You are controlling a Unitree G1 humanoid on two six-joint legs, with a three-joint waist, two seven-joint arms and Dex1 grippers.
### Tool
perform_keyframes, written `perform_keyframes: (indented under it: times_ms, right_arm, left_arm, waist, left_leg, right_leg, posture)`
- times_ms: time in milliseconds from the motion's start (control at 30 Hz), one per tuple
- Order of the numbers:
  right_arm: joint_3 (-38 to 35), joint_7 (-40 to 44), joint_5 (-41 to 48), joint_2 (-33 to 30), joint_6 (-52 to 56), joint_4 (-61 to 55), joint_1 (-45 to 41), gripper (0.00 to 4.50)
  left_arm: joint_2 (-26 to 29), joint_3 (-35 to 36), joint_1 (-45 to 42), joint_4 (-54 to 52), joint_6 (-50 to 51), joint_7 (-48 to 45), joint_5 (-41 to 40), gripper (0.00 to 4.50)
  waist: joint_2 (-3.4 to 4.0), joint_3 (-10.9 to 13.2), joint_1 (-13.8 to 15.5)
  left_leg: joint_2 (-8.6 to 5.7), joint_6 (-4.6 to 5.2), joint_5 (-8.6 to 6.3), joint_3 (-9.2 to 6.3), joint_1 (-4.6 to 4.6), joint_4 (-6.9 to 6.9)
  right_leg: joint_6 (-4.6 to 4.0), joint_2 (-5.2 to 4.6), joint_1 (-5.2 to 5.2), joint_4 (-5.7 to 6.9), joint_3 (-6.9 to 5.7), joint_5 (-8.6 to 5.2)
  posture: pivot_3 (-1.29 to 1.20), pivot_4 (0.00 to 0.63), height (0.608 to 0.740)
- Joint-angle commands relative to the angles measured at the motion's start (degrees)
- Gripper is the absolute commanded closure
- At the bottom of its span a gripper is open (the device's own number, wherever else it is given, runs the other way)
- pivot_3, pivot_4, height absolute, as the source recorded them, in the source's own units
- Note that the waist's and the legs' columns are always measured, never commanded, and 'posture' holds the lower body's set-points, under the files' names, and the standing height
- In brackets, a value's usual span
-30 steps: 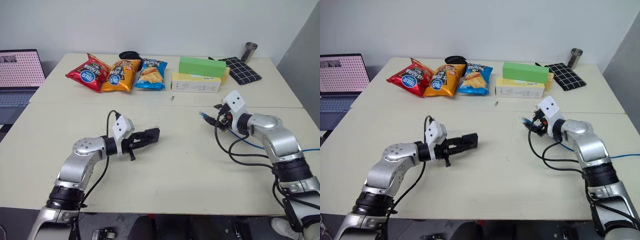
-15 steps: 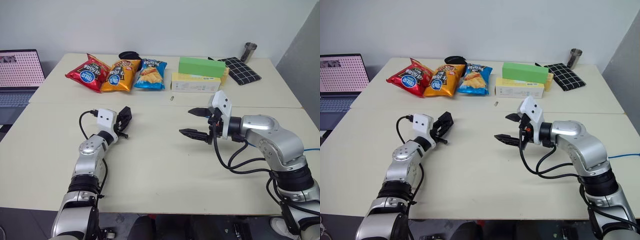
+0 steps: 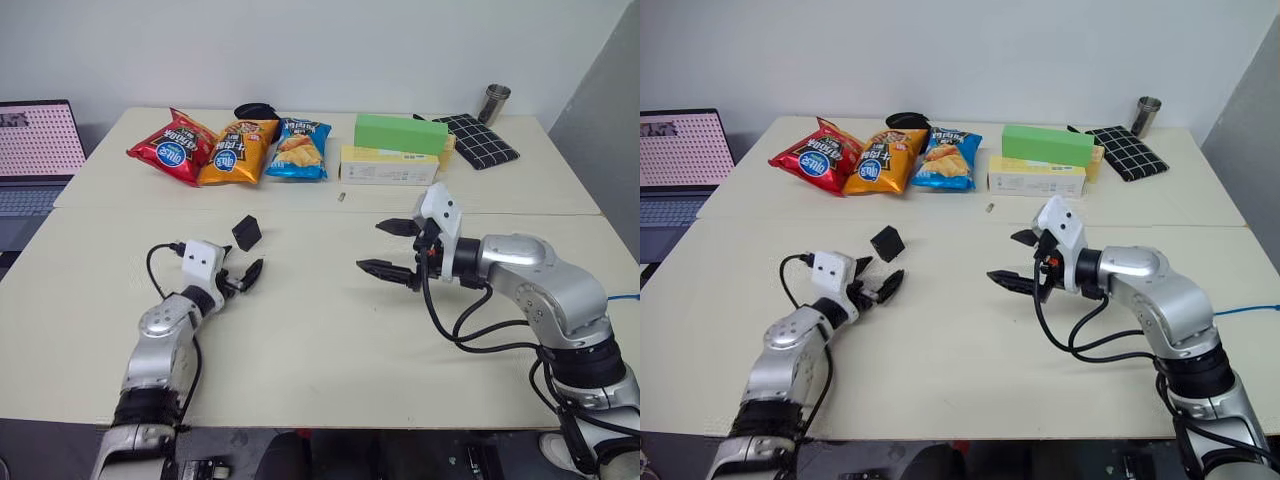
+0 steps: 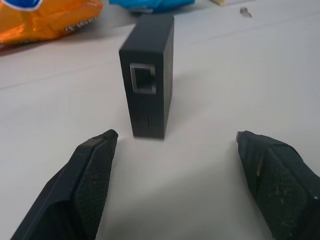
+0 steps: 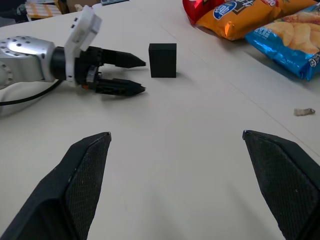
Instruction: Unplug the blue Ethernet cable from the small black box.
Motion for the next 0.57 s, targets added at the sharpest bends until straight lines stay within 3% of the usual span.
perform_keyframes:
  times_ms: [33,167,333,567]
  right_arm:
    - [-5.0,-1.9,1.8,-0.3,0.5,-2.0,1.3,0.02]
    - [-8.5,-1.2,2.3,-2.8,0.5,-1.9,4.5,0.02]
    - [-14.8,1.9,3.6,-10.3,0.1,-2.0,10.0,0.02]
    - [-16.8,2.7,3.6,-12.8,-1.0,-1.7,12.1,0.02]
  left_arm:
    - [4.6,1.5,3.0,-10.6,5.9,-1.6,-0.8,0.51]
    - [10.0,3.4,5.4,-18.0,12.0,-5.2,-3.6,0.51]
    - [18.4,7.9,5.6,-23.5,17.6,-11.9,-8.4,0.51]
    - [22.1,10.2,4.8,-25.4,21.8,-15.6,-12.5,0.51]
  waist:
    - [0.00,0.0,0.1]
    - [0.00,0.0,0.3]
    - [0.02,0.0,0.2]
    - [0.03,0.0,0.1]
  left_leg:
    - [0.00,0.00,0.00,0.00,0.00,0.00]
    - [-0.04,0.02,-0.01,-0.03,0.01,0.02]
    - [-0.03,0.03,-0.02,0.00,0.01,-0.04]
    - [-0.02,0.21,-0.12,-0.01,0.09,-0.07]
  right_leg:
    - [0.00,0.00,0.01,0.01,0.00,0.00]
    - [0.00,-0.02,0.06,0.00,0.00,0.00]
    - [0.00,-0.02,0.05,-0.05,0.01,0.00]
    - [0.00,0.03,0.10,-0.04,0.02,0.00]
  posture:
    - [0.00,0.150,0.740]
    - [0.00,0.150,0.740]
    - [0.00,0.150,0.740]
    - [0.00,0.150,0.740]
